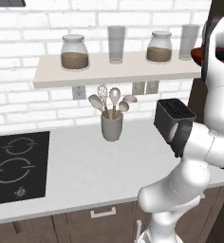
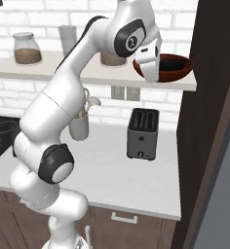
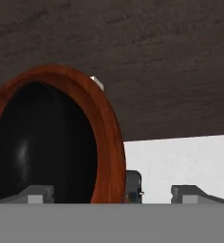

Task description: Pick up the bowls on the counter and stack them on top of one another in the open cabinet. Place the smaller bowl on top of the larger bowl.

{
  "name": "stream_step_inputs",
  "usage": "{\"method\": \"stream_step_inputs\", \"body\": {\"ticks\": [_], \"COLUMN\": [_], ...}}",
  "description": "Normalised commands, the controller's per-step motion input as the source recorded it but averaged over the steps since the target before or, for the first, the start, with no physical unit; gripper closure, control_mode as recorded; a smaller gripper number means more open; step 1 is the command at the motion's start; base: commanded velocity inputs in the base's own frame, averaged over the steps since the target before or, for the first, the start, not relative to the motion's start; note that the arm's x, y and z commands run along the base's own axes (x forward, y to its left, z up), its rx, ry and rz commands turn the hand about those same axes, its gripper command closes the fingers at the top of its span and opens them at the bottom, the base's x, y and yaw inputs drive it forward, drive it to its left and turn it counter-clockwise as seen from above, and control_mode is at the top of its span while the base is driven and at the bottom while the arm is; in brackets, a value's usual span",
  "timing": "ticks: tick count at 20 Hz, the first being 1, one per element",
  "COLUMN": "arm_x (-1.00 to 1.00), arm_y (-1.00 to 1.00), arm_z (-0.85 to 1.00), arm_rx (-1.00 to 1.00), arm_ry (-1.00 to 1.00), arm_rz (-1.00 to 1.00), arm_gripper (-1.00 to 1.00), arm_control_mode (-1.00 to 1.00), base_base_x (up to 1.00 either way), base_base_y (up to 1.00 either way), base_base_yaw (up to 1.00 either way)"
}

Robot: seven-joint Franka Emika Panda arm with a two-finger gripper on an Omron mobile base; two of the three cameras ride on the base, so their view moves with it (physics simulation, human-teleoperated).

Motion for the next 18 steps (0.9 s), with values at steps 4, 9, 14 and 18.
{"method": "stream_step_inputs", "body": {"ticks": [4, 9, 14, 18], "arm_x": [-0.38, -0.36, -0.37, -0.56], "arm_y": [0.20, 0.38, 0.37, 0.37], "arm_z": [0.25, 0.01, 0.01, 0.00], "arm_rx": [0.00, 0.00, 0.00, 0.00], "arm_ry": [-0.01, 0.00, 0.00, 0.00], "arm_rz": [0.04, 0.16, 0.15, 0.20], "arm_gripper": [-1.00, -1.00, -1.00, -1.00], "arm_control_mode": [-1.00, -1.00, -1.00, -1.00], "base_base_x": [0.00, 0.00, 0.00, 0.00], "base_base_y": [0.00, 0.00, 0.00, 0.00], "base_base_yaw": [0.00, 0.00, 0.00, 0.00]}}
